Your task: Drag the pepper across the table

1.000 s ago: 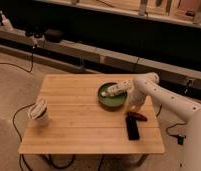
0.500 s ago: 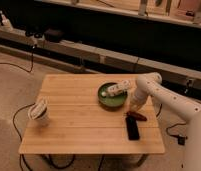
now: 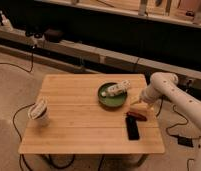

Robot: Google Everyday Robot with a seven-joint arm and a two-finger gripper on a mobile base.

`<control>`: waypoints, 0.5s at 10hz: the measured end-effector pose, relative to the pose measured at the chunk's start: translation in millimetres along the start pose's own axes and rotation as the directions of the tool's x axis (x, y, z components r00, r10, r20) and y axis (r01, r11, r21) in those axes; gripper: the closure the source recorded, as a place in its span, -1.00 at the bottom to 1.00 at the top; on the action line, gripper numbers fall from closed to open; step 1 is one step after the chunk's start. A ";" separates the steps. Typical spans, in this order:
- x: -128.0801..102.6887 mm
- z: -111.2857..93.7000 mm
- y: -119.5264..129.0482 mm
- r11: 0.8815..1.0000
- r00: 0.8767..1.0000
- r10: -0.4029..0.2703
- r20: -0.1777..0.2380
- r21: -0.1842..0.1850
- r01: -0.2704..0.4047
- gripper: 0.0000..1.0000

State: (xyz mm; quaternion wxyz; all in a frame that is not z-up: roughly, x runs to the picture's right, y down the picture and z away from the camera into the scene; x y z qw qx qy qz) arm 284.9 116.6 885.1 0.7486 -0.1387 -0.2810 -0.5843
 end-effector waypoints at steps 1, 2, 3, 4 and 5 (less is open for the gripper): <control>-9.7 -5.5 8.3 1.000 0.999 -0.014 0.031 0.013 0.014 -0.34; -17.9 -8.2 12.6 1.000 0.998 -0.016 0.060 0.015 0.015 -0.34; -30.0 -12.2 16.4 1.000 0.994 -0.015 0.107 0.004 0.014 -0.34; -36.3 -15.8 15.6 0.999 0.990 -0.030 0.135 -0.009 0.031 -0.34; -38.4 -17.9 14.2 0.998 0.987 -0.059 0.147 -0.019 0.062 -0.34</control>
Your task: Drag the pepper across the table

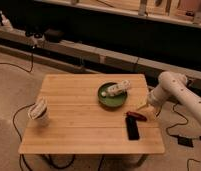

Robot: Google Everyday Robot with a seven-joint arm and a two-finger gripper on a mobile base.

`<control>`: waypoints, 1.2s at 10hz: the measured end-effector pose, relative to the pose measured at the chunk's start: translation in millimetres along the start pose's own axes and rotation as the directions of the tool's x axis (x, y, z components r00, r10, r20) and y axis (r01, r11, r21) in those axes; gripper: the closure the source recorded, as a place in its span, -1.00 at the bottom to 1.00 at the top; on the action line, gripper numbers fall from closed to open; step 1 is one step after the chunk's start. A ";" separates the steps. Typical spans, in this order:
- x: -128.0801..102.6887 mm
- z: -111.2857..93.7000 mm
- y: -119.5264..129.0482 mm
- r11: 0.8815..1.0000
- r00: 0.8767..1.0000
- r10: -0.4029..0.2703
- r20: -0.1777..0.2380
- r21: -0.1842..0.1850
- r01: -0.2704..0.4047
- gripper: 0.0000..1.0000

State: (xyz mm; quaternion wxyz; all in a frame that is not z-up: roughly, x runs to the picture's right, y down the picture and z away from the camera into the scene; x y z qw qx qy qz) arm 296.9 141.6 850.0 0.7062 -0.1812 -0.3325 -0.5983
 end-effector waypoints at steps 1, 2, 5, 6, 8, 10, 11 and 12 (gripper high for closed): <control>0.2 -2.6 -2.4 0.998 0.998 -0.059 0.005 -0.018 0.059 -0.34; 1.9 -5.4 -5.3 0.991 0.991 -0.131 0.004 -0.036 0.131 -0.34; 10.4 -14.4 -28.4 0.917 0.915 -0.399 -0.055 -0.048 0.397 -0.34; 10.3 -18.4 -38.5 0.876 0.872 -0.482 -0.085 -0.039 0.480 -0.34; 10.1 -23.1 -49.2 0.827 0.819 -0.561 -0.117 -0.036 0.561 -0.34; 10.6 -23.6 -52.9 0.814 0.806 -0.580 -0.119 -0.037 0.580 -0.34; 9.0 -22.2 -53.2 0.800 0.794 -0.599 -0.104 -0.038 0.599 -0.34; 6.0 -17.4 -51.8 0.771 0.768 -0.636 -0.074 -0.041 0.635 -0.34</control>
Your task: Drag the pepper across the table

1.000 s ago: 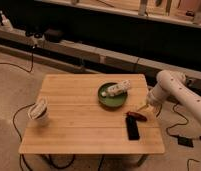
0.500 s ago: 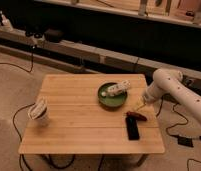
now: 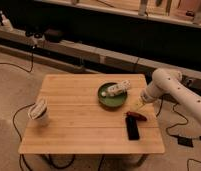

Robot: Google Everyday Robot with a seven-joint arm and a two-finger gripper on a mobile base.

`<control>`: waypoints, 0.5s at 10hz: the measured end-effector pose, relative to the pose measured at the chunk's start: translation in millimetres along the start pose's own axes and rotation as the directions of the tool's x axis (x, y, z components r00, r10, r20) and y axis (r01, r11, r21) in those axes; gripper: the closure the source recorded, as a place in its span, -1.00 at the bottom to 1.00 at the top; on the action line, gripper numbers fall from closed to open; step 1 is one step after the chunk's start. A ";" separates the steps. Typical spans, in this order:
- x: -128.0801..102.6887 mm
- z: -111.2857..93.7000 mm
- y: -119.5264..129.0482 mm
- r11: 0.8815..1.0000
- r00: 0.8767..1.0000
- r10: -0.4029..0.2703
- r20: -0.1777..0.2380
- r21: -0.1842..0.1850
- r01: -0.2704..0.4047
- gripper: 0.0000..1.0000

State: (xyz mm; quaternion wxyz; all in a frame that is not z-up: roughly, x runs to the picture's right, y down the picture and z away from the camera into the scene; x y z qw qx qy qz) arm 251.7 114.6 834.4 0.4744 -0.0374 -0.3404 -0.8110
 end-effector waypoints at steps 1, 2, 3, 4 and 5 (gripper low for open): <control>-5.0 5.3 -0.2 0.998 0.997 -0.064 0.037 0.003 0.064 -0.34; -9.1 10.2 1.8 0.992 0.989 -0.129 0.073 0.006 0.129 -0.34; -14.9 16.5 7.5 0.977 0.969 -0.213 0.123 0.012 0.213 -0.34; -19.3 20.8 14.6 0.962 0.951 -0.270 0.153 0.017 0.271 -0.34; -20.2 22.8 19.1 0.954 0.941 -0.299 0.161 0.019 0.300 -0.34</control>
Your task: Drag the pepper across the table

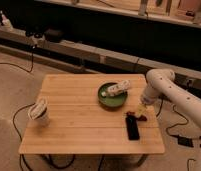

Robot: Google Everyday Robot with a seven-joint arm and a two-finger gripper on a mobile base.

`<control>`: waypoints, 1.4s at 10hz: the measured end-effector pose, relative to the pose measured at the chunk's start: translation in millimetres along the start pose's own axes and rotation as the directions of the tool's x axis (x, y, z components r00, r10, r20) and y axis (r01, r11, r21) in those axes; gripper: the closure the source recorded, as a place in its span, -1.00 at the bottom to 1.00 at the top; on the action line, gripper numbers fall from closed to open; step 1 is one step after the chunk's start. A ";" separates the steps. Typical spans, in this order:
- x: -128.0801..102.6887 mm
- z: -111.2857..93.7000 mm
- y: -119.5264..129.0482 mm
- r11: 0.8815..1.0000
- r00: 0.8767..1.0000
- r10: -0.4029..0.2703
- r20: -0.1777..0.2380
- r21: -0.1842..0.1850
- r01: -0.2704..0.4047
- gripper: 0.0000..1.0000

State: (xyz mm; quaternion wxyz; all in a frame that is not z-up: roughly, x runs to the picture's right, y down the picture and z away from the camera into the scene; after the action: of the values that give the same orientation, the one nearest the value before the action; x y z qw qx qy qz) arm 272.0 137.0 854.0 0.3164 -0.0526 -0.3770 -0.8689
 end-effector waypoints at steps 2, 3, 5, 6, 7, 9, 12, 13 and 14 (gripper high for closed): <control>-1.8 5.9 11.6 0.998 0.998 -0.057 0.029 -0.035 0.058 -0.34; 2.2 10.0 16.8 0.994 0.996 -0.082 0.041 -0.063 0.085 -0.34; 10.9 19.5 16.0 0.985 0.991 -0.128 0.045 -0.109 0.132 -0.34; 13.9 23.4 12.7 0.980 0.988 -0.147 0.044 -0.130 0.151 -0.34; 17.0 26.2 8.3 0.975 0.986 -0.163 0.044 -0.145 0.168 -0.34; 16.7 28.8 1.6 0.968 0.982 -0.180 0.050 -0.170 0.186 -0.34; 13.0 34.2 -4.8 0.964 0.982 -0.173 0.071 -0.192 0.183 -0.34; 11.6 36.5 -6.8 0.965 0.983 -0.168 0.077 -0.194 0.180 -0.34; 11.5 38.6 -8.3 0.965 0.983 -0.165 0.082 -0.194 0.178 -0.34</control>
State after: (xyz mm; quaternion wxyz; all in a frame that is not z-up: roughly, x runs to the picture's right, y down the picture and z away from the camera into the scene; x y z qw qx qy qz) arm 252.2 161.9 880.0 0.2206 -0.0795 -0.3007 -0.9244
